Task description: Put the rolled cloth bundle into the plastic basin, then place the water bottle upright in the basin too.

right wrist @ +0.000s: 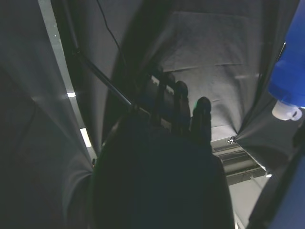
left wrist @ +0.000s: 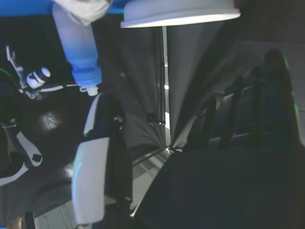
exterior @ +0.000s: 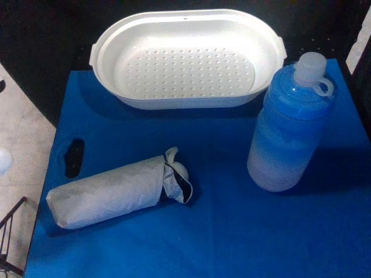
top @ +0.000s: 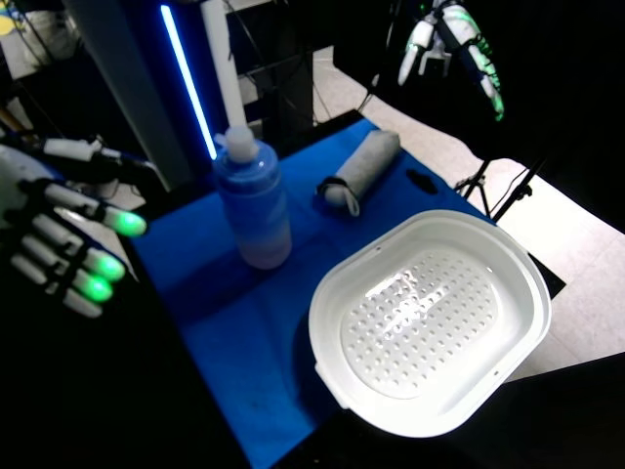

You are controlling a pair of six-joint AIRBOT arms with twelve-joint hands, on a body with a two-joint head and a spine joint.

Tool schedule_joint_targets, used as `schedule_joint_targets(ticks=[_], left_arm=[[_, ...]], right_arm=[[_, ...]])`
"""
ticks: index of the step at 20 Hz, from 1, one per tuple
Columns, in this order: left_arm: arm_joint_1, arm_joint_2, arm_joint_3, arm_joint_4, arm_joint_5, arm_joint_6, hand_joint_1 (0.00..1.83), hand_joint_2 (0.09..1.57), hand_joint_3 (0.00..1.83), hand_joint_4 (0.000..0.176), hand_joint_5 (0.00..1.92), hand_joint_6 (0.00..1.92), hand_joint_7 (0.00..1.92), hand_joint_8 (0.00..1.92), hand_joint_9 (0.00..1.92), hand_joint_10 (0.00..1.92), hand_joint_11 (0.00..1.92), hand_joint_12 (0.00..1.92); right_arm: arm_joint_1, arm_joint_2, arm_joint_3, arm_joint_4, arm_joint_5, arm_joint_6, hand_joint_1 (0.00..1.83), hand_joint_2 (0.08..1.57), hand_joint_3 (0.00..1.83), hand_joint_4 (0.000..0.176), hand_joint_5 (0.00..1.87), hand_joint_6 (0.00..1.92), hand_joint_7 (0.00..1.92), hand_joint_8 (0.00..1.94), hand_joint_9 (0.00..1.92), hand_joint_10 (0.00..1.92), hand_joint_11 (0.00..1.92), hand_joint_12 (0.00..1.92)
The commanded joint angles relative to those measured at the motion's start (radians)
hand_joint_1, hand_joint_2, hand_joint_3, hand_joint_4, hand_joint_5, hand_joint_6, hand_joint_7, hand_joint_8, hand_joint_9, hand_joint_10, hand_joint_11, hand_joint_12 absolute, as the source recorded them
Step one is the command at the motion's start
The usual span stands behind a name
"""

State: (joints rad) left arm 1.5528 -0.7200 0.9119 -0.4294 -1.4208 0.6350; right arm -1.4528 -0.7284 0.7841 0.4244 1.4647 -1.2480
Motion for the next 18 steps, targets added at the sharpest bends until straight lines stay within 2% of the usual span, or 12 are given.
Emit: schedule_joint_targets(ticks=[1, 3, 5, 7, 9, 10, 12, 13, 15, 17, 18], left_arm=[[-0.018, 0.013, 0.012, 0.0, -0.091, -0.006, 0.26, 1.0, 0.0, 0.176, 0.1, 0.0, 0.06, 0.0, 0.0, 0.0, 0.0, 0.01], [-0.066, 0.018, 0.036, 0.041, -0.033, -0.005, 0.3, 1.0, 0.0, 0.176, 0.08, 0.0, 0.05, 0.0, 0.0, 0.0, 0.0, 0.0], [-0.16, 0.018, 0.073, 0.122, 0.083, 0.0, 0.39, 0.98, 0.0, 0.176, 0.04, 0.0, 0.01, 0.0, 0.0, 0.0, 0.0, 0.0], [-0.254, 0.016, 0.095, 0.218, 0.193, 0.009, 0.45, 0.89, 0.0, 0.176, 0.03, 0.0, 0.04, 0.0, 0.0, 0.0, 0.0, 0.0], [-0.369, 0.001, 0.111, 0.343, 0.321, 0.012, 0.58, 0.82, 0.0, 0.176, 0.05, 0.01, 0.04, 0.0, 0.0, 0.0, 0.0, 0.0], [-0.418, -0.009, 0.115, 0.394, 0.366, 0.012, 0.54, 0.82, 0.0, 0.176, 0.0, 0.0, 0.02, 0.0, 0.0, 0.0, 0.0, 0.0], [-0.527, -0.029, 0.117, 0.514, 0.46, 0.012, 0.65, 0.74, 0.0, 0.176, 0.02, 0.01, 0.04, 0.0, 0.07, 0.01, 0.06, 0.02], [-0.572, -0.037, 0.116, 0.566, 0.501, 0.012, 0.62, 0.71, 0.0, 0.176, 0.03, 0.01, 0.06, 0.01, 0.09, 0.01, 0.08, 0.03], [-0.671, -0.062, 0.117, 0.729, 0.607, -0.029, 0.55, 0.74, 0.0, 0.176, 0.09, 0.02, 0.09, 0.01, 0.13, 0.02, 0.14, 0.06], [-0.715, -0.077, 0.12, 0.834, 0.663, -0.073, 0.55, 0.83, 0.02, 0.176, 0.12, 0.0, 0.14, 0.01, 0.18, 0.01, 0.2, 0.09], [-0.741, -0.087, 0.118, 0.892, 0.708, -0.079, 0.6, 0.8, 0.0, 0.176, 0.12, 0.0, 0.19, 0.01, 0.25, 0.0, 0.22, 0.24]], right_arm=[[0.016, 0.001, 0.006, -0.003, 0.109, 0.007, 0.26, 1.46, 0.0, 0.048, 0.37, 0.0, 0.25, 0.0, 0.19, 0.01, 0.05, 0.31], [0.032, 0.002, 0.01, -0.012, 0.1, 0.007, 0.26, 1.46, 0.0, 0.049, 0.37, 0.0, 0.25, 0.0, 0.19, 0.01, 0.06, 0.31], [0.033, 0.002, 0.011, -0.012, 0.1, 0.007, 0.26, 1.47, 0.0, 0.037, 0.39, 0.0, 0.27, 0.0, 0.2, 0.0, 0.08, 0.29], [0.033, 0.002, 0.011, -0.013, 0.099, 0.007, 0.22, 1.44, 0.0, 0.048, 0.4, 0.0, 0.29, 0.0, 0.2, 0.0, 0.09, 0.27], [0.033, 0.003, 0.011, -0.013, 0.099, 0.007, 0.2, 1.44, 0.0, 0.05, 0.4, 0.0, 0.29, 0.0, 0.21, 0.0, 0.1, 0.26], [0.033, 0.005, 0.011, -0.013, 0.099, 0.007, 0.21, 1.44, 0.0, 0.049, 0.4, 0.0, 0.29, 0.0, 0.21, 0.0, 0.11, 0.23], [0.033, 0.008, 0.01, -0.013, 0.099, 0.007, 0.22, 1.45, 0.0, 0.05, 0.4, 0.0, 0.29, 0.0, 0.2, 0.0, 0.12, 0.22], [0.033, 0.008, 0.01, -0.013, 0.099, 0.007, 0.24, 1.44, 0.0, 0.055, 0.39, 0.0, 0.29, 0.0, 0.21, 0.0, 0.13, 0.21], [0.033, 0.009, 0.01, -0.013, 0.099, 0.007, 0.26, 1.44, 0.0, 0.069, 0.39, 0.0, 0.29, 0.0, 0.21, 0.0, 0.14, 0.21], [0.033, 0.01, 0.01, -0.013, 0.1, 0.007, 0.25, 1.43, 0.0, 0.072, 0.39, 0.0, 0.28, 0.0, 0.21, 0.0, 0.14, 0.21], [0.033, 0.01, 0.01, -0.013, 0.1, 0.007, 0.26, 1.44, 0.0, 0.066, 0.4, 0.0, 0.29, 0.0, 0.21, 0.0, 0.14, 0.21]])
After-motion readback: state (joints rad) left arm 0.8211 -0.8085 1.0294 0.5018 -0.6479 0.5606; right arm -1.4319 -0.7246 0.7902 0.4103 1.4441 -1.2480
